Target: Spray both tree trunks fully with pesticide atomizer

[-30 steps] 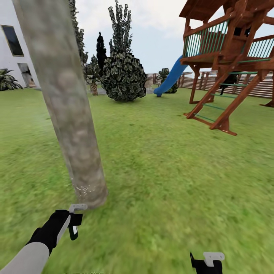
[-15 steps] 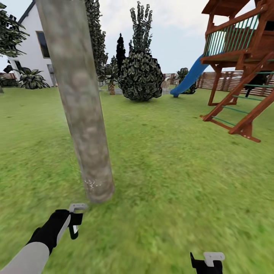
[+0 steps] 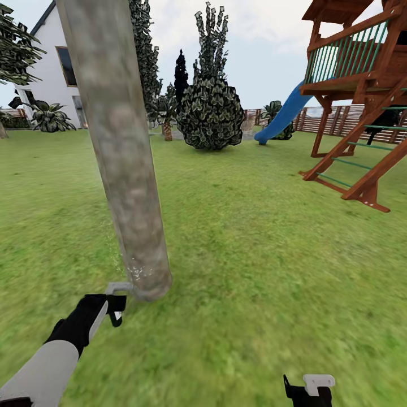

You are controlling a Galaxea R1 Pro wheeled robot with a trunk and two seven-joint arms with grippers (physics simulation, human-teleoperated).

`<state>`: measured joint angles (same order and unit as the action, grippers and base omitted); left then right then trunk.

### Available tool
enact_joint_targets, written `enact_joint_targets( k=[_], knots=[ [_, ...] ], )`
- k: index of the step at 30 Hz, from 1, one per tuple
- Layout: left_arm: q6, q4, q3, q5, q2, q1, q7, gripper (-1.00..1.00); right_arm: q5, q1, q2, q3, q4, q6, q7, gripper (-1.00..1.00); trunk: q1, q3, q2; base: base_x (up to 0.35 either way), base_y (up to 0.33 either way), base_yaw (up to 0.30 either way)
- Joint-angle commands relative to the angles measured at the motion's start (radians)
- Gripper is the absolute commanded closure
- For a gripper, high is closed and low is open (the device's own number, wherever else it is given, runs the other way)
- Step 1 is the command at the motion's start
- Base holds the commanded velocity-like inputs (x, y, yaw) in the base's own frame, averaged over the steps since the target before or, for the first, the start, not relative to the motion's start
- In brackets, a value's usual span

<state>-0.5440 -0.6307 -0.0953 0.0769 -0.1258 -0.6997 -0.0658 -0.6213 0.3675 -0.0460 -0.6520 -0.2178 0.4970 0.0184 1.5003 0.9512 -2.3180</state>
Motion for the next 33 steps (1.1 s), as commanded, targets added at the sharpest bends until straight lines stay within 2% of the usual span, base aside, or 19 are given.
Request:
enact_joint_targets(
  k=[1, 3, 4, 5, 8, 9, 16, 17, 19, 21, 23, 24, 26, 28, 29, 30, 33],
  knots=[
    [0.0, -0.001, 0.002, -0.001, 0.003, -0.001, 0.0, 1.0, 0.0, 0.0, 0.0, 0.0, 0.0, 0.0, 0.0, -1.0, 0.0, 0.0, 0.0, 0.0, 0.0, 0.0],
    [-0.001, -0.029, 0.006, 0.001, 0.029, -0.002, 0.0, 1.0, 0.0, 0.0, 0.0, 0.0, 0.0, 0.0, 0.0, -1.0, 0.0, 0.0, 0.0, 0.0, 0.0, 0.0],
    [-0.002, -0.042, 0.006, 0.004, 0.034, -0.002, 0.0, 1.0, 0.0, 0.0, 0.0, 0.0, 0.0, 0.0, 0.0, -1.0, 0.0, 0.0, 0.0, 0.0, 0.0, 0.0],
    [-0.003, -0.051, 0.002, 0.005, 0.029, -0.003, 0.0, 1.0, 0.0, 0.0, 0.0, 0.0, 0.0, 0.0, 0.0, -1.0, 0.0, 0.0, 0.0, 0.0, 0.0, 0.0],
    [-0.011, -0.065, 0.0, 0.003, -0.015, -0.003, 0.0, 1.0, 0.0, 0.0, 0.0, 0.0, 0.0, 0.0, 0.0, -1.0, 0.0, 0.0, 0.0, 0.0, 0.0, 0.0],
    [-0.015, -0.09, 0.003, 0.005, -0.018, 0.005, 0.0, 1.0, 0.0, 0.0, 0.0, 0.0, 0.0, 0.0, 0.0, -1.0, 0.0, 0.0, 0.0, 0.005, 0.0, 0.0],
    [-0.031, -0.147, 0.009, 0.007, 0.004, 0.0, -0.001, 1.0, 0.0, 0.0, 0.0, 0.0, 0.0, 0.0, 0.0, -1.0, 0.0, 0.0, 0.0, 0.103, 0.0, 0.0],
    [-0.041, -0.152, 0.008, 0.007, 0.001, -0.001, -0.001, 1.0, 0.001, 0.0, 0.0, 0.0, 0.0, 0.0, 0.0, -1.0, 0.0, 0.0, 0.0, 0.004, 0.0, 0.0],
    [-0.113, -0.229, 0.002, 0.003, -0.01, -0.001, -0.008, 1.0, 0.0, 0.0, 0.0, 0.0, 0.0, 0.0, 0.0, -1.0, 0.0, 0.0, 0.0, 0.001, 0.0, 0.0],
    [-0.147, -0.304, 0.01, 0.005, -0.001, 0.006, -0.009, 1.0, 0.0, 0.0, 0.0, 0.0, 0.0, 0.0, 0.0, -1.0, 0.0, 0.0, 0.0, 0.0, 0.0, 0.0],
    [-0.189, -0.353, 0.039, 0.001, 0.007, 0.006, -0.01, 1.0, 0.0, 0.0, 0.0, 0.0, 0.0, 0.0, 0.0, -1.0, 0.0, 0.0, 0.0, 0.0, 0.0, 0.0],
    [-0.216, -0.385, 0.07, -0.002, 0.016, 0.005, -0.011, 1.0, 0.0, 0.0, 0.0, 0.0, 0.0, 0.0, 0.0, -1.0, 0.0, 0.0, 0.0, 0.0, 0.0, 0.0],
    [-0.232, -0.421, 0.083, -0.003, 0.015, 0.004, -0.011, 1.0, 0.0, 0.0, 0.0, 0.0, 0.0, 0.0, 0.0, -1.0, 0.0, 0.0, 0.0, 0.0, 0.0, 0.0],
    [-0.234, -0.425, 0.072, -0.002, 0.006, 0.002, -0.012, 1.0, 0.0, 0.0, 0.0, 0.0, 0.0, 0.0, 0.0, -1.0, 0.0, 0.0, 0.0, 0.0, 0.0, 0.0],
    [-0.235, -0.427, 0.043, -0.003, -0.003, 0.007, -0.013, 1.0, 0.0, 0.0, 0.0, 0.0, 0.0, 0.0, 0.0, -1.0, 0.0, 0.0, 0.0, 0.0, 0.0, 0.0],
    [-0.235, -0.429, 0.035, -0.003, -0.005, 0.009, -0.012, 1.0, 0.0, 0.0, 0.0, 0.0, 0.0, 0.0, 0.0, -1.0, 0.0, 0.0, 0.0, 0.0, 0.0, 0.0],
    [-0.236, -0.435, 0.035, -0.001, 0.001, 0.011, -0.012, 1.0, 0.001, 0.0, 0.0, 0.0, 0.0, 0.0, 0.0, -1.0, 0.0, 0.0, 0.0, 0.0, 0.0, 0.0]
  ],
)
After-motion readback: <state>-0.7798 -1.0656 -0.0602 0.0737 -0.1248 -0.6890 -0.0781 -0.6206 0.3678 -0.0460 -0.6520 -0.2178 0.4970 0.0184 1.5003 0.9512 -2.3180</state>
